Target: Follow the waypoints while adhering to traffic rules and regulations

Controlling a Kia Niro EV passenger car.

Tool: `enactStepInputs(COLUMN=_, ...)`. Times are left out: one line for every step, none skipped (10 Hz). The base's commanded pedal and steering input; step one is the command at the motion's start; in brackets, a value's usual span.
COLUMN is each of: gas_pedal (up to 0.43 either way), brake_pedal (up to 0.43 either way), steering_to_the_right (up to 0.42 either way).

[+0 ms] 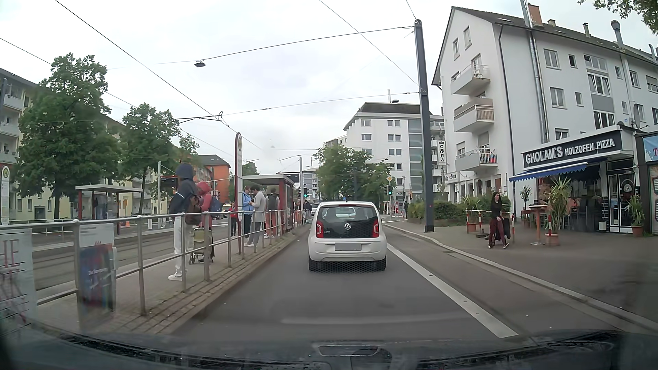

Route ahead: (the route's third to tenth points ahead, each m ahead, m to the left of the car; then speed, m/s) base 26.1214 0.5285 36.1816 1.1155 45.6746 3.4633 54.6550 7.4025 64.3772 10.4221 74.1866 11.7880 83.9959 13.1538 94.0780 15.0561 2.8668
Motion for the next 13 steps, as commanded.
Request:
enactStepInputs(gas_pedal=0.248, brake_pedal=0.0, steering_to_the_right=-0.006)
enactStepInputs(gas_pedal=0.24, brake_pedal=0.0, steering_to_the_right=-0.006)
enactStepInputs(gas_pedal=0.22, brake_pedal=0.0, steering_to_the_right=-0.006)
enactStepInputs(gas_pedal=0.189, brake_pedal=0.0, steering_to_the_right=-0.006)
enactStepInputs(gas_pedal=0.177, brake_pedal=0.0, steering_to_the_right=-0.006)
enactStepInputs(gas_pedal=0.177, brake_pedal=0.0, steering_to_the_right=-0.006)
enactStepInputs(gas_pedal=0.177, brake_pedal=0.0, steering_to_the_right=-0.006)
enactStepInputs(gas_pedal=0.169, brake_pedal=0.0, steering_to_the_right=-0.006)
enactStepInputs(gas_pedal=0.138, brake_pedal=0.0, steering_to_the_right=-0.006)
enactStepInputs(gas_pedal=0.138, brake_pedal=0.0, steering_to_the_right=-0.006)
enactStepInputs(gas_pedal=0.13, brake_pedal=0.0, steering_to_the_right=-0.006)
enactStepInputs(gas_pedal=0.118, brake_pedal=0.0, steering_to_the_right=-0.006)
enactStepInputs(gas_pedal=0.118, brake_pedal=0.0, steering_to_the_right=-0.006)
